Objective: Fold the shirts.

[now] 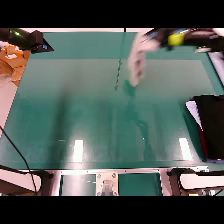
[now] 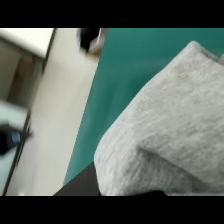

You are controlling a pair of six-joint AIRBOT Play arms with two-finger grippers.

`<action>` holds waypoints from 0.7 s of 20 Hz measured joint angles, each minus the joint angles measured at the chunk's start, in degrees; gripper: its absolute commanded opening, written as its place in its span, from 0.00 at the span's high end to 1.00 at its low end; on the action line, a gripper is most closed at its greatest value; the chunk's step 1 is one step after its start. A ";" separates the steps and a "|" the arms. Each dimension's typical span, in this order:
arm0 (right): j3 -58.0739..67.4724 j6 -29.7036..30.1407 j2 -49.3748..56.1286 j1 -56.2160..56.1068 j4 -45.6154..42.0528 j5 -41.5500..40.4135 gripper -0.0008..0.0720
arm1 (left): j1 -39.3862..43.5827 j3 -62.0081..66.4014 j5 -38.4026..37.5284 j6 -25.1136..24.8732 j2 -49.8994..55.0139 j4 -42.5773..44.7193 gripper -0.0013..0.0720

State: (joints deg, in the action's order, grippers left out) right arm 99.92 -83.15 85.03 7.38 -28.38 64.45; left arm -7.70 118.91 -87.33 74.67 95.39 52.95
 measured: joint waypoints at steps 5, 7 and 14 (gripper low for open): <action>0.87 -10.25 -6.71 22.29 -9.62 3.85 0.97 | 0.00 0.00 -0.57 0.22 0.00 0.00 0.96; 0.61 -14.95 -8.59 29.53 -16.79 7.41 0.97 | 0.02 -0.13 -0.59 0.24 0.00 -0.04 0.95; -12.20 -24.17 -20.00 44.94 -42.58 16.92 0.97 | 0.00 -4.02 -0.72 0.24 0.00 -0.46 0.96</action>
State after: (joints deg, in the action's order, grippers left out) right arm 87.72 -107.33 65.04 52.31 -70.96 81.36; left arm -7.70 114.89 -88.05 74.91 95.39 52.49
